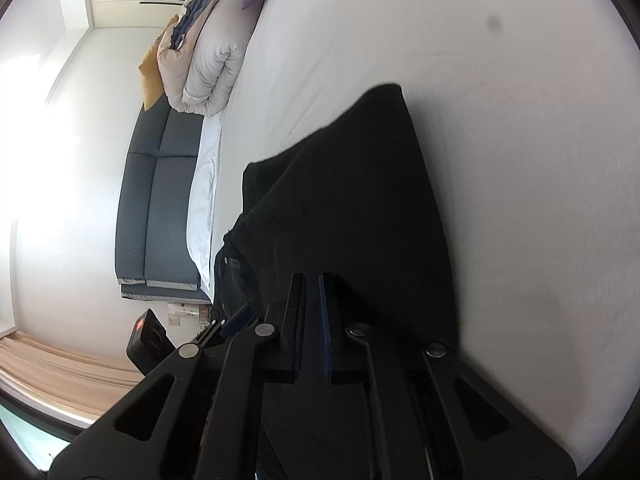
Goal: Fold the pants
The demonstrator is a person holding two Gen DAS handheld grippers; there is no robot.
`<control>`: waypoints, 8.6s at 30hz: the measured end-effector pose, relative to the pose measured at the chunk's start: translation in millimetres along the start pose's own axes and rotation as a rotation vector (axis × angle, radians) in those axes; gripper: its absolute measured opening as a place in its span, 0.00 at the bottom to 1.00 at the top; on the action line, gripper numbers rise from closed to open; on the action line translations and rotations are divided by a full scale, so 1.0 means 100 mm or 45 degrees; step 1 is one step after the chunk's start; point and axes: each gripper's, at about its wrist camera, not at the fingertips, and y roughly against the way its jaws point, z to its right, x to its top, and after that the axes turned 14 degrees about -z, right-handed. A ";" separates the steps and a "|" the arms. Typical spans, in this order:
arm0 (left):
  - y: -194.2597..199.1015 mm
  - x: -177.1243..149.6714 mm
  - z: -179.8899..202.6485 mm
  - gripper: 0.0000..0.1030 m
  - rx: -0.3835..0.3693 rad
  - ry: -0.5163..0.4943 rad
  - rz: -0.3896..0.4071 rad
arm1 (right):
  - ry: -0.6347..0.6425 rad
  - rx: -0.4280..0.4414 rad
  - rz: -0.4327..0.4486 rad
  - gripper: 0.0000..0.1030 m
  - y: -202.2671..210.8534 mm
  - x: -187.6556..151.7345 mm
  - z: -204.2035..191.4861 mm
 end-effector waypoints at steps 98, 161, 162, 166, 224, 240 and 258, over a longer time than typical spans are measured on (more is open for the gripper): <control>1.16 -0.78 -0.89 0.14 -0.348 0.518 0.609 | 0.113 0.103 -0.055 0.71 -1.61 -0.15 -1.19; 0.44 -0.55 1.46 0.17 -0.017 -0.541 0.371 | 0.161 -0.216 0.166 0.15 -0.33 -0.58 -0.20; 0.44 -0.55 1.46 0.21 -0.014 -0.534 0.375 | 0.147 -0.193 0.161 0.15 -0.32 -0.58 -0.18; 0.55 -0.59 1.38 0.64 -0.133 -0.489 0.385 | 0.099 -0.168 0.174 0.24 -0.15 -0.67 -0.20; -0.01 0.20 -1.03 0.65 -0.653 0.305 -0.011 | 0.086 -0.320 0.115 0.53 -0.08 -0.81 -0.37; 0.38 0.42 -0.64 0.22 -0.645 0.222 0.075 | 0.259 -0.329 0.218 0.16 0.02 -0.71 -0.90; -0.26 1.37 -0.20 0.50 -0.581 0.148 0.062 | 0.087 -0.320 0.297 0.20 0.78 0.36 -0.01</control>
